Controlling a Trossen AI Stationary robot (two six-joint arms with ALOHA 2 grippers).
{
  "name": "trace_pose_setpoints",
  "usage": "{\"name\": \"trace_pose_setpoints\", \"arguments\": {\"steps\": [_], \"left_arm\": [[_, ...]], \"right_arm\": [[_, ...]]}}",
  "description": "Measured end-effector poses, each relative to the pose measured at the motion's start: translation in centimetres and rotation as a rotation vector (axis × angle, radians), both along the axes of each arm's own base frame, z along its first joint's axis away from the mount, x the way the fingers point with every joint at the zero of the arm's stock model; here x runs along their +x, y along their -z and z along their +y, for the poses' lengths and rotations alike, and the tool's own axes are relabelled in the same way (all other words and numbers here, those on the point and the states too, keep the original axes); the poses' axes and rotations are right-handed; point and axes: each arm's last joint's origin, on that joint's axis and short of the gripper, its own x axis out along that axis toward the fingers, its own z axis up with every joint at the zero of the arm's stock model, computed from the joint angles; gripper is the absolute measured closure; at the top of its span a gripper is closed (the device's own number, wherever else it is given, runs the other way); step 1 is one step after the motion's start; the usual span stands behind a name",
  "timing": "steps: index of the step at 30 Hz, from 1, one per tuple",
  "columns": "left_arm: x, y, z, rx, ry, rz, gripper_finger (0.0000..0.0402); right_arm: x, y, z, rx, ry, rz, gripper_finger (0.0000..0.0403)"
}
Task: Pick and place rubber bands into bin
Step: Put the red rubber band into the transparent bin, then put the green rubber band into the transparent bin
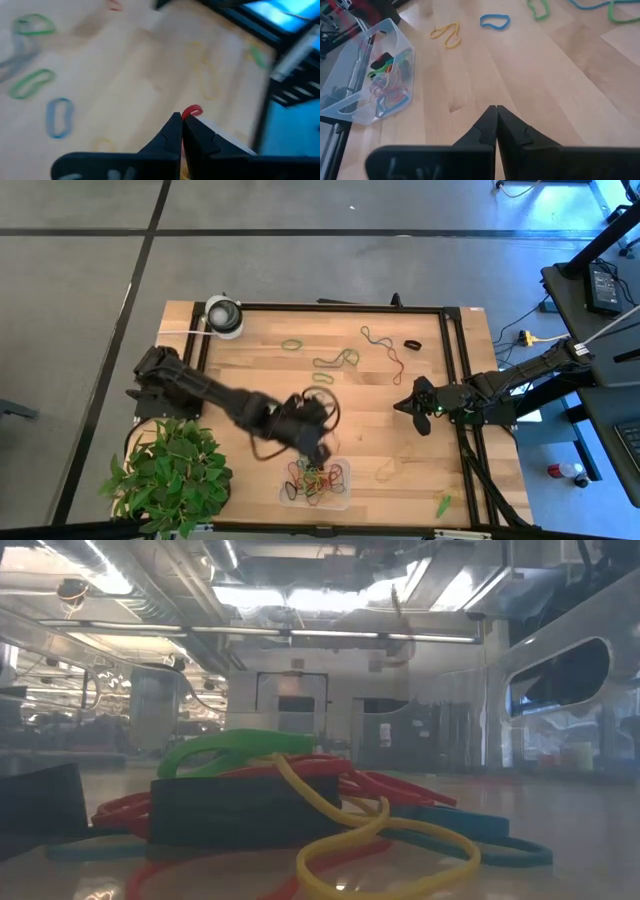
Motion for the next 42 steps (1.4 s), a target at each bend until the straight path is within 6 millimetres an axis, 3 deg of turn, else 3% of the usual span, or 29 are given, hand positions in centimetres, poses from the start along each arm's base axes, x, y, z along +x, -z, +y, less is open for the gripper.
{"name": "trace_pose_setpoints", "arguments": {"steps": [6, 12, 22, 28, 37, 42], "left_arm": [[-1.2, -0.2, -3.2, -0.054, 0.045, -0.042, 0.04], [-1.1, 1.5, -4.8, -0.074, 0.067, 0.017, 0.04], [1.6, 9.3, -6.6, -0.195, 0.139, 0.311, 0.04], [2.3, 12.7, -6.8, -0.216, 0.091, 0.414, 0.0396], [2.1, 13.1, -6.3, -0.273, 0.059, 0.496, 0.0313], [1.8, 10.4, -5.3, -0.29, 0.046, 0.433, 0.0286]], "right_arm": [[0.0, 0.0, 0.0, -0.024, -0.014, 0.0, 0.0391], [0.0, 0.0, 0.0, -0.024, -0.014, 0.001, 0.0391], [0.0, 0.0, 0.0, -0.019, -0.016, 0.002, 0.0391], [0.0, 0.0, 0.0, -0.019, -0.016, 0.001, 0.0391], [0.0, 0.0, 0.0, -0.018, -0.016, 0.002, 0.0391], [0.0, 0.0, 0.0, -0.018, -0.016, 0.002, 0.0391]]}}
